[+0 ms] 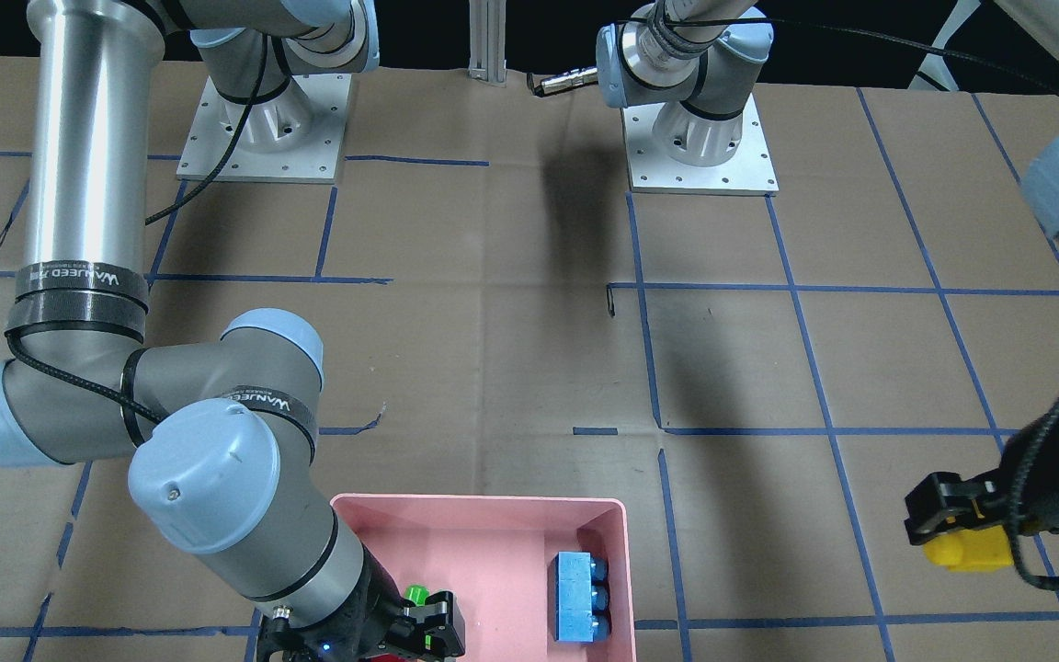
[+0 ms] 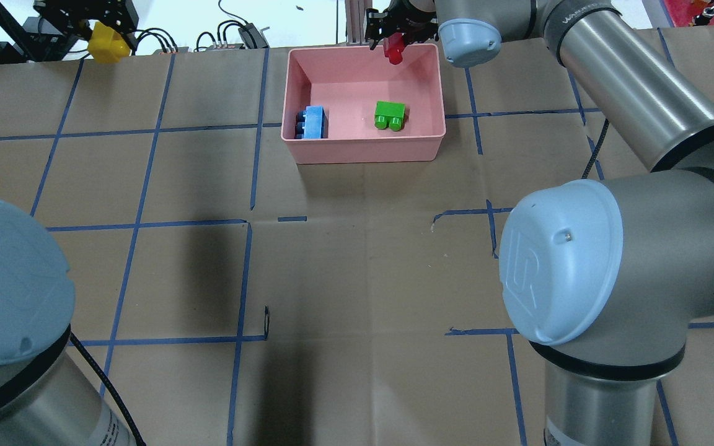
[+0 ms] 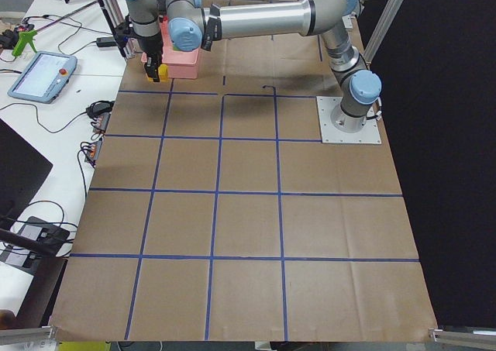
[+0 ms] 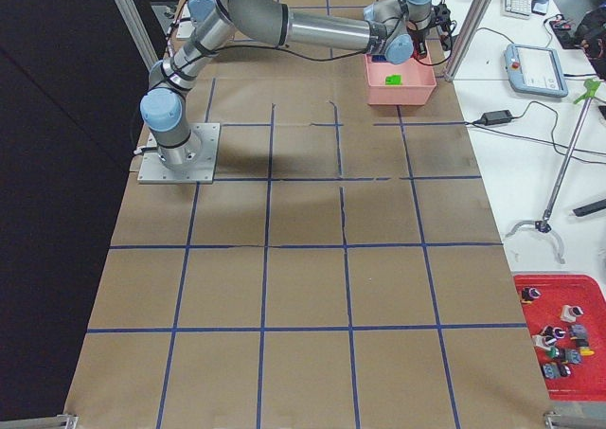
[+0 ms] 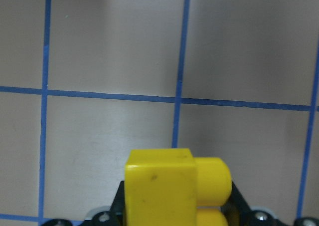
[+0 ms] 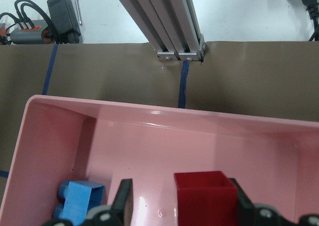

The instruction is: Put all blocks into box

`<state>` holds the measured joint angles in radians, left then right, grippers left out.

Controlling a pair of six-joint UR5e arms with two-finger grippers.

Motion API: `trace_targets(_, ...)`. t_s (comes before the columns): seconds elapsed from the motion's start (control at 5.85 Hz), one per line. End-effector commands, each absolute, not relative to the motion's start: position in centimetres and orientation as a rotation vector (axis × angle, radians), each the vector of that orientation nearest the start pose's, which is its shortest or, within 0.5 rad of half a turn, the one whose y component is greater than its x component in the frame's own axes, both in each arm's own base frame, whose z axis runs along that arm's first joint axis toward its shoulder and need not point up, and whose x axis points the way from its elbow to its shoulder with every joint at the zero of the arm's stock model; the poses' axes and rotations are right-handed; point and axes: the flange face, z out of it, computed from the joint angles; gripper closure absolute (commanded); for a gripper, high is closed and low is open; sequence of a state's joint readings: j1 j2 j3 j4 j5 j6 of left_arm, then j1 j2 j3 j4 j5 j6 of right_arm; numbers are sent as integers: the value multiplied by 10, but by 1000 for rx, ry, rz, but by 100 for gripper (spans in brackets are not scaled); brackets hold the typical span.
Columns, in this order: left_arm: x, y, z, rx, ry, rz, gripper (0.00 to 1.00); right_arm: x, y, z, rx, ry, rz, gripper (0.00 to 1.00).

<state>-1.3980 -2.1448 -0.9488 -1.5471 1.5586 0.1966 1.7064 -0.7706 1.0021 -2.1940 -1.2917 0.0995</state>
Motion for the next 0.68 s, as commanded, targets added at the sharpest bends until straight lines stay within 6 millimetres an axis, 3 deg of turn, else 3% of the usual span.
trace_targets(0.0, -118, -740, 431, -59, 3153, -99, 87, 270, -786, 314, -123, 2784, -492, 0)
trace_targets(0.51, -251, -751, 371, -135, 3171, -98, 87, 261, -786, 315, -120, 2804, -479, 0)
